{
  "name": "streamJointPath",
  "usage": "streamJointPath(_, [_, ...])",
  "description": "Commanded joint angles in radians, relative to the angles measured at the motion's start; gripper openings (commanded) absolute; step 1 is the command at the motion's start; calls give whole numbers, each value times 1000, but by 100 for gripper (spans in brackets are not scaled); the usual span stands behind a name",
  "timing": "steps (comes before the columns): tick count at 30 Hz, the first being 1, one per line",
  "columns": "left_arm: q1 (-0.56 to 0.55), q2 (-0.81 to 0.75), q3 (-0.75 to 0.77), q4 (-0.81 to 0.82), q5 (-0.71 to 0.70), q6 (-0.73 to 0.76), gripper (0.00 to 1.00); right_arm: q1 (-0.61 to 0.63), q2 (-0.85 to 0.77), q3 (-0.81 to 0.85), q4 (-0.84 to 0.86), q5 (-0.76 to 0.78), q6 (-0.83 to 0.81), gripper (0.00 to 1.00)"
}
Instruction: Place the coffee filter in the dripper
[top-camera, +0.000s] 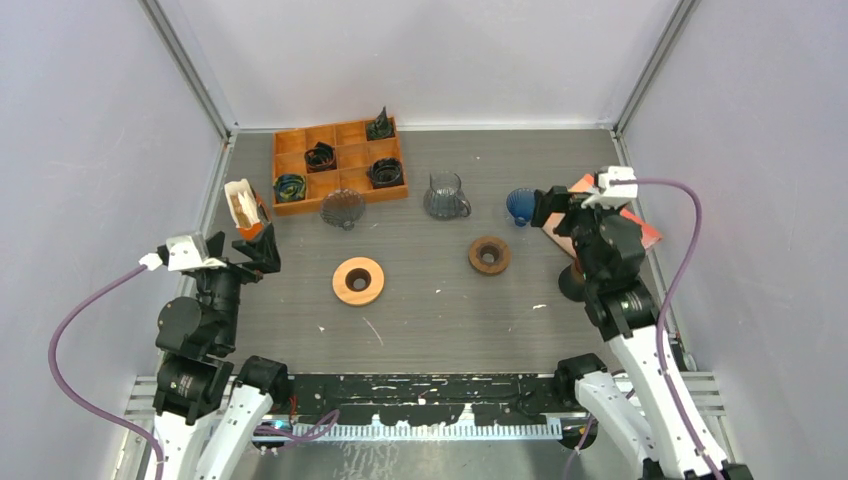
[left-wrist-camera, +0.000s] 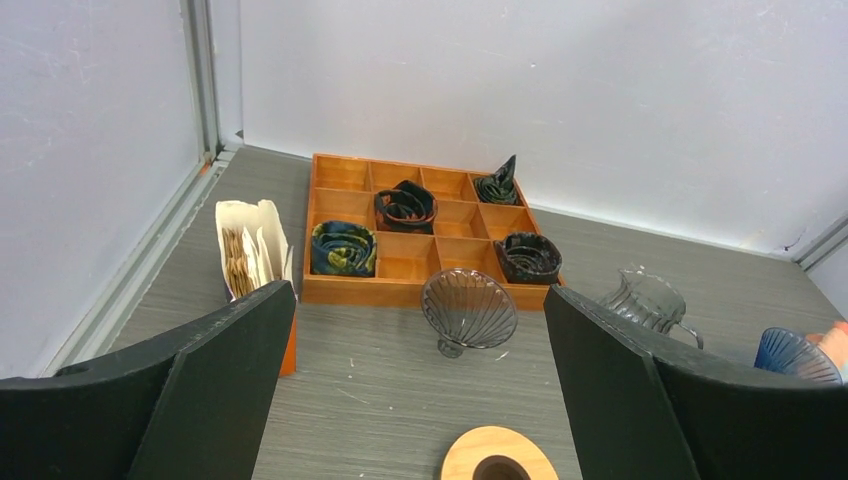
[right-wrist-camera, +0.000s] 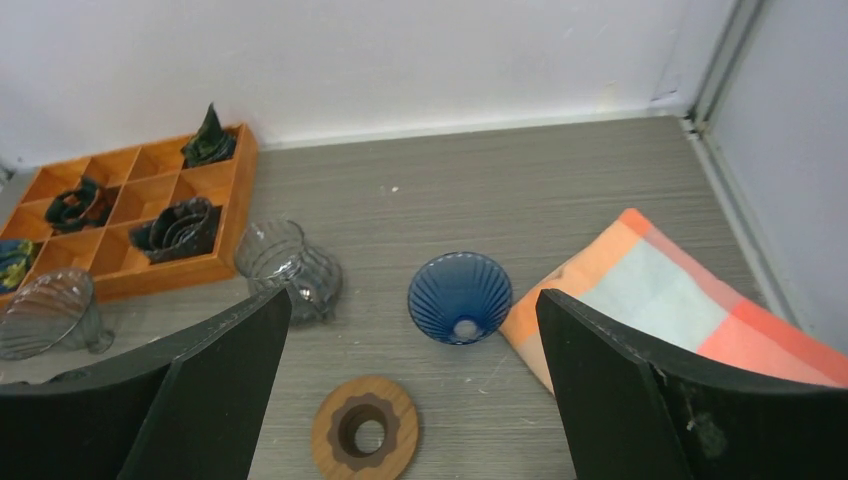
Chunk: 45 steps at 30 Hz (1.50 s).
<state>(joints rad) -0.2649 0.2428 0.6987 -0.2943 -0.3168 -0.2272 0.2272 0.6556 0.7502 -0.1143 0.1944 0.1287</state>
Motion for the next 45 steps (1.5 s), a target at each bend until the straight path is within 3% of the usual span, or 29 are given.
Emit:
streamJointPath(1, [6, -3, 21, 23, 21, -8, 99, 4, 129, 112, -20, -121, 43, 100])
streamJointPath(10, [6, 61, 25, 11, 19, 6, 99, 4, 444, 249, -21, -343, 14, 100])
streamJointPath(18, [6, 105, 22, 11, 25, 19, 99, 6, 697, 363, -24, -445, -53, 100])
streamJointPath(27, [6, 150, 25, 8, 39, 28, 99, 31, 894, 427, 1, -562, -198, 92])
streamJointPath(45, [6, 186, 24, 7, 40, 41, 99, 87, 1186, 583, -37, -530, -430, 79])
